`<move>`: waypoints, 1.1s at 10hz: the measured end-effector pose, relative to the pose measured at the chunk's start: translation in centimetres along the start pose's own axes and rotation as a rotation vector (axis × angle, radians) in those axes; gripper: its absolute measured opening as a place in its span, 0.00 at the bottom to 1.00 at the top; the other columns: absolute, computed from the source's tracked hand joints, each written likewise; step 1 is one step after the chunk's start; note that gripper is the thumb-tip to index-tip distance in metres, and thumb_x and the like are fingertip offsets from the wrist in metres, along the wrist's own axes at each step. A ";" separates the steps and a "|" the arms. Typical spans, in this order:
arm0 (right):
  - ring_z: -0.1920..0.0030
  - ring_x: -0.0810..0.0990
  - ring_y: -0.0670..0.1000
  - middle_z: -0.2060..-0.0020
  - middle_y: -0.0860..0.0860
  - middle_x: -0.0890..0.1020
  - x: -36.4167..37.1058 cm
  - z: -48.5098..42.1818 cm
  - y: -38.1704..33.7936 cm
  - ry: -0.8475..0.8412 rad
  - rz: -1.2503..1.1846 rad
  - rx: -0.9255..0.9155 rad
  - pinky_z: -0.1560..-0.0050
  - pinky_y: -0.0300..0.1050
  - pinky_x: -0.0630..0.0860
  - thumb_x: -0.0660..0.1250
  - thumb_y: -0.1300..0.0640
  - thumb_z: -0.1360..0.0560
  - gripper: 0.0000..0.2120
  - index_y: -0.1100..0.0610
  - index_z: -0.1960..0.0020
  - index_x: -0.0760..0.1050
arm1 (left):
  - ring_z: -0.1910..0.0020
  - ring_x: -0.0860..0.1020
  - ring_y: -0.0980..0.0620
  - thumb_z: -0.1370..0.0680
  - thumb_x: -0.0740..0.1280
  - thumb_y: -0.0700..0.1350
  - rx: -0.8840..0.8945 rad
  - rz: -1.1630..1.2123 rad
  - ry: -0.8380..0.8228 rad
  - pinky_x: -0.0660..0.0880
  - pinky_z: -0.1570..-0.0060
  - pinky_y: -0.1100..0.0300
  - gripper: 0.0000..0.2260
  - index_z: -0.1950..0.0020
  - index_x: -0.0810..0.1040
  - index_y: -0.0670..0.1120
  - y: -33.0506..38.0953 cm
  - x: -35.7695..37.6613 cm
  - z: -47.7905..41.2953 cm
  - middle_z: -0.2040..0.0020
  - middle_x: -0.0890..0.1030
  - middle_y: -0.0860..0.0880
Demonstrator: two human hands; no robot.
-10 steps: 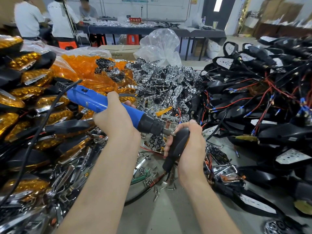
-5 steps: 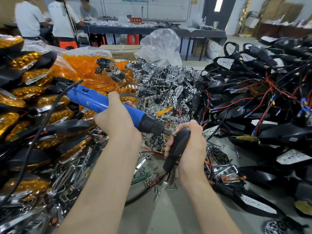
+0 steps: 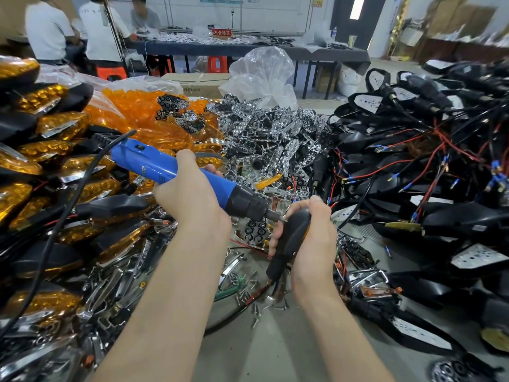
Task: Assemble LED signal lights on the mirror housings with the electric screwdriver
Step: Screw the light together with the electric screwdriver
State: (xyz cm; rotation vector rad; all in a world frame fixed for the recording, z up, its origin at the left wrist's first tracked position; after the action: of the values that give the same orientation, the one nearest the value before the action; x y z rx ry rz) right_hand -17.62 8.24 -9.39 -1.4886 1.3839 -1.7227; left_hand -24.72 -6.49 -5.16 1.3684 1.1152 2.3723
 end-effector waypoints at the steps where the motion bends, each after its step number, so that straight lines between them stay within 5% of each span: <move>1: 0.75 0.72 0.52 0.73 0.54 0.75 0.0 0.0 0.0 0.002 0.005 0.009 0.74 0.43 0.71 0.57 0.43 0.22 0.19 0.49 0.67 0.76 | 0.72 0.80 0.53 0.25 0.70 0.40 -0.002 0.000 -0.002 0.79 0.66 0.59 0.16 0.38 0.72 0.43 0.0 0.0 0.0 0.61 0.79 0.47; 9: 0.75 0.73 0.53 0.73 0.55 0.76 -0.3 -0.3 0.1 0.017 -0.006 0.045 0.75 0.43 0.72 0.58 0.41 0.23 0.20 0.51 0.66 0.75 | 0.71 0.81 0.53 0.24 0.70 0.41 -0.031 -0.006 0.003 0.80 0.66 0.58 0.15 0.40 0.71 0.45 0.0 -0.1 0.2 0.60 0.80 0.47; 11: 0.73 0.74 0.53 0.71 0.53 0.77 -1.1 -0.6 0.4 0.017 -0.096 0.120 0.71 0.44 0.73 0.60 0.39 0.25 0.19 0.51 0.65 0.75 | 0.73 0.80 0.54 0.24 0.70 0.41 -0.049 0.022 0.034 0.80 0.66 0.59 0.10 0.47 0.70 0.46 0.7 -0.4 -0.5 0.60 0.79 0.46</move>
State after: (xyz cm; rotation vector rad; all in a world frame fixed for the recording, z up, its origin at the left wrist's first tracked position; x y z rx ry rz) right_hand -17.93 9.29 -10.16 -1.4990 1.2125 -1.8460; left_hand -24.77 -7.39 -5.09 1.3363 1.0480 2.4300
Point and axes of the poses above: each hand's wrist, its own z-axis away from the middle knuckle, its own x-axis out of the palm, y = z × x, the point moved 5 cm from there along -z, towards the middle knuckle
